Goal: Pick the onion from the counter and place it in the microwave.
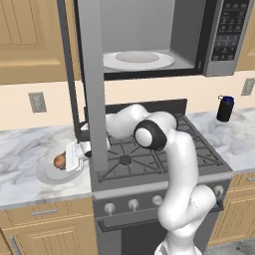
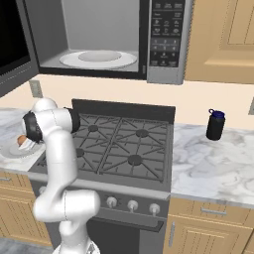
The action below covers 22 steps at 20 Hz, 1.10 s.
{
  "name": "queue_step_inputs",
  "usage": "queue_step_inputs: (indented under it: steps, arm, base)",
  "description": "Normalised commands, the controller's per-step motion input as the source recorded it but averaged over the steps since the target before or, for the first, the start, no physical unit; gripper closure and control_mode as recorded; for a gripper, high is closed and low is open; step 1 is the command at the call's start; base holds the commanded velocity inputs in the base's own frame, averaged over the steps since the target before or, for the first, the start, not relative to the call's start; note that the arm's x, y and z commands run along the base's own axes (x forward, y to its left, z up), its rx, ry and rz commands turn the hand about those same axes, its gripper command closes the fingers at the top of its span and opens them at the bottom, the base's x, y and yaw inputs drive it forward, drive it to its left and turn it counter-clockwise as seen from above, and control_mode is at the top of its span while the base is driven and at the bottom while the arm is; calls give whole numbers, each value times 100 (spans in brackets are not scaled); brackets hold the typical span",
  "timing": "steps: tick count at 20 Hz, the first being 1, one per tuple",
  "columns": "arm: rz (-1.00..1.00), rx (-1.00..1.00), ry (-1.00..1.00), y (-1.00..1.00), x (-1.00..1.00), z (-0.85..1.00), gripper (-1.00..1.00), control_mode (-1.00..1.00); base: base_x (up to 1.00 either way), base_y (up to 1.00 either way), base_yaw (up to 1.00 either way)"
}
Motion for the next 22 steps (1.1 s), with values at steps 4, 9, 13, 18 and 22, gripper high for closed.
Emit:
queue_step_inputs:
  steps: [4,9,13,18,22]
  arm:
    - [0,7,-5,-18,-20,11,100,-100]
    - [-2,6,0,-45,-23,45,100,-100]
    - [-10,0,6,-67,-38,84,100,-100]
    - [-15,0,25,-79,-49,100,100,-100]
    - [-19,0,21,-91,-86,99,100,-100]
  base:
    - [0,0,0]
    - [0,0,0]
    - [0,0,0]
    - [0,0,0]
    - [0,0,0]
